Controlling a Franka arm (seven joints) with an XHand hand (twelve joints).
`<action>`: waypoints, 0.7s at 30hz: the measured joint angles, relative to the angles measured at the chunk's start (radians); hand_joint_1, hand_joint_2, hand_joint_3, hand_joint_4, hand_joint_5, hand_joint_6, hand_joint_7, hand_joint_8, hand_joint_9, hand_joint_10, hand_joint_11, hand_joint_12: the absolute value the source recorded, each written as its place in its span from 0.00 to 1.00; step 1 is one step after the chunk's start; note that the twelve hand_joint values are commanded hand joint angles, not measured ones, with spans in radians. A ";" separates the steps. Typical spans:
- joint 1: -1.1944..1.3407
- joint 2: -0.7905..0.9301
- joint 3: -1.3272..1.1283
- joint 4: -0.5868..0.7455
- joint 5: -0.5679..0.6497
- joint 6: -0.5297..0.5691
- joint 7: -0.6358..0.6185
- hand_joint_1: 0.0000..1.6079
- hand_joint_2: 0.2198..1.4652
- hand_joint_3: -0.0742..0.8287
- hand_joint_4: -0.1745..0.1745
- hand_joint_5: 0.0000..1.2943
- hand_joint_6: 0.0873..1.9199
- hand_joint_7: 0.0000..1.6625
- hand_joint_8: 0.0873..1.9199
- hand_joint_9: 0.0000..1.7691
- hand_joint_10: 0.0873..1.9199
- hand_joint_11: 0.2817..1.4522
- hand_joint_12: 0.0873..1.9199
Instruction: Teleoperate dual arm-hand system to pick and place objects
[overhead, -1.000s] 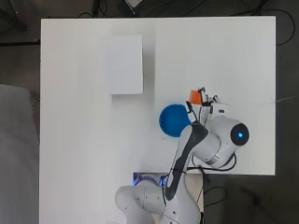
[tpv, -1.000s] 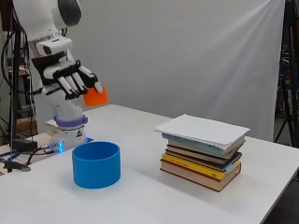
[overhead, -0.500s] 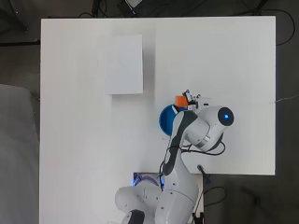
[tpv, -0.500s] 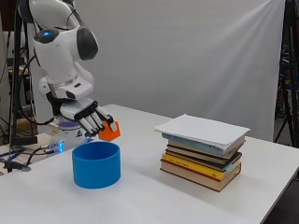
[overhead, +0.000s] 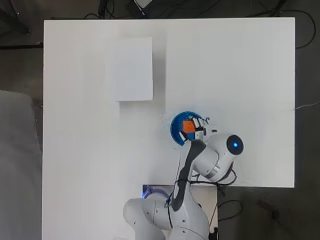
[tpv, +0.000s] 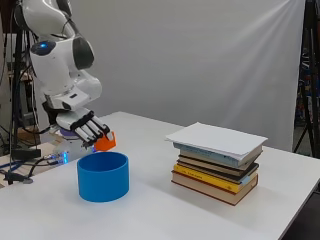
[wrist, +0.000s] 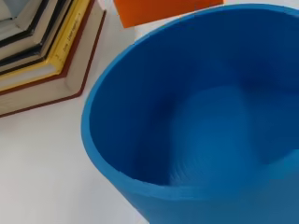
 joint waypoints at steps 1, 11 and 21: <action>-0.002 0.003 -0.010 -0.003 -0.016 0.004 0.009 0.46 0.91 0.08 1.00 0.42 0.85 0.32 0.92 0.41 0.94 0.22 0.68; 0.022 0.141 -0.010 0.064 -0.030 -0.025 0.104 0.14 0.64 0.08 0.44 0.08 0.00 0.12 0.00 0.21 0.00 0.14 0.00; 0.027 0.136 0.072 0.175 0.010 -0.084 0.140 0.05 0.59 0.08 0.54 0.18 0.00 0.19 0.00 0.23 0.00 0.13 0.00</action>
